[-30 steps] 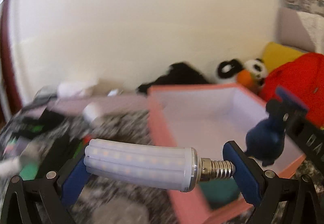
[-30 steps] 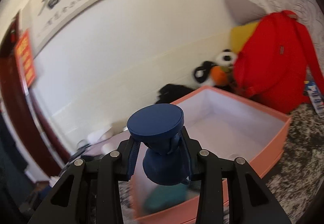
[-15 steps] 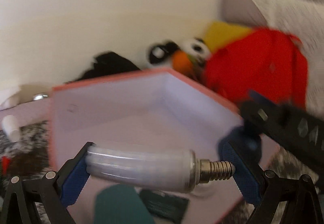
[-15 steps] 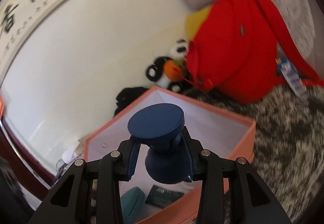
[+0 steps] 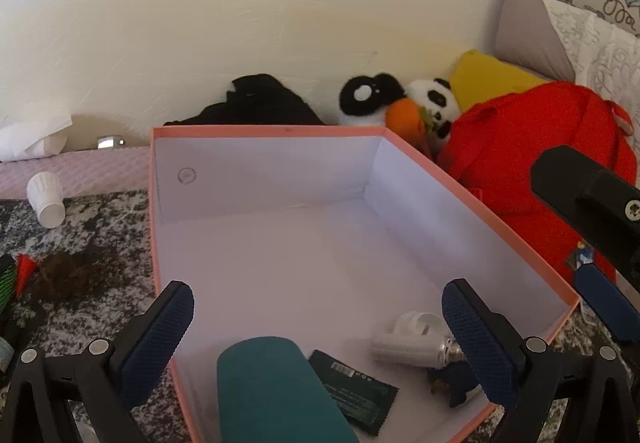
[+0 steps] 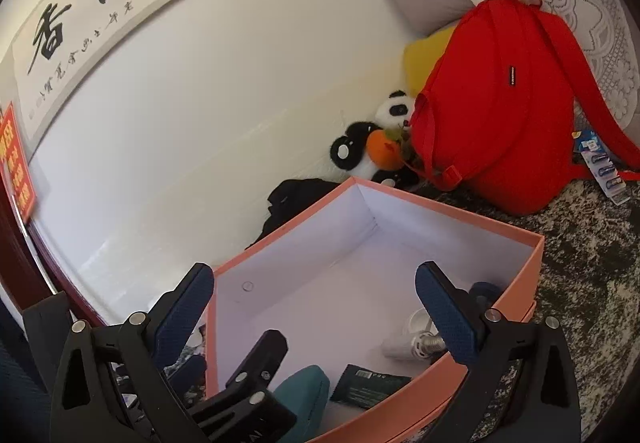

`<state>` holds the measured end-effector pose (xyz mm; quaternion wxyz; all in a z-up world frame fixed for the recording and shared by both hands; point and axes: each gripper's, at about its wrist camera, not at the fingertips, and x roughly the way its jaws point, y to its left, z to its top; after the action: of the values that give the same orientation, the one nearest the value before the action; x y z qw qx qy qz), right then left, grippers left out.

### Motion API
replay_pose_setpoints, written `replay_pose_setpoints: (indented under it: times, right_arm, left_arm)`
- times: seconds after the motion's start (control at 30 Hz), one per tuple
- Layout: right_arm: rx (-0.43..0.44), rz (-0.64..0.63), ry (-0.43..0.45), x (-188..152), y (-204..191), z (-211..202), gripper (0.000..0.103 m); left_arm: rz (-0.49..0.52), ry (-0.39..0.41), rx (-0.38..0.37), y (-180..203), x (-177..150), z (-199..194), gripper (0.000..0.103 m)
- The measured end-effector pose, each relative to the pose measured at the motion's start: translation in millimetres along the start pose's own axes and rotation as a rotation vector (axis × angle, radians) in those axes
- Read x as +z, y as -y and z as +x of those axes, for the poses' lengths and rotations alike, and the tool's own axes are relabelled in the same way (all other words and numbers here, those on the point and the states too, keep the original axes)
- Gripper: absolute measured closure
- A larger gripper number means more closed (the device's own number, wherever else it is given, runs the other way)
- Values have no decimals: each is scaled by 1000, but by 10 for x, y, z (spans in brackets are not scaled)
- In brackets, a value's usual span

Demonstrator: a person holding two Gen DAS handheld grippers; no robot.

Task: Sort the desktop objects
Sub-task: 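Grasp the clear flower-shaped organizer again with the left tool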

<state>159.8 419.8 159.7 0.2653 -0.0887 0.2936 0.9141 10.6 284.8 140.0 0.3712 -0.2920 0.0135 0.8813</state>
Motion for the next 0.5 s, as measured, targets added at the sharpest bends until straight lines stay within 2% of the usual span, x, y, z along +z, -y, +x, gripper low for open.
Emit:
replay_pose_setpoints:
  times: [0.17,0.3,0.4,0.5]
  right_arm:
    - [40,-25,-5,-44,-153,-20,0]
    - [98,-65,-22,-102,-341,-17,0]
    - [146,-82,-29,-140,-459,-47,0]
    - [170,-80,-38,-170,-513,-62,0]
  left_arm:
    - [71,32,74,-34,-44,-231,1]
    - [99,38,181,-235,-155,-507,1]
    - [46,31,263,-535,-422,-715,1]
    - [-56,-17,297,-909,-825,-787,1]
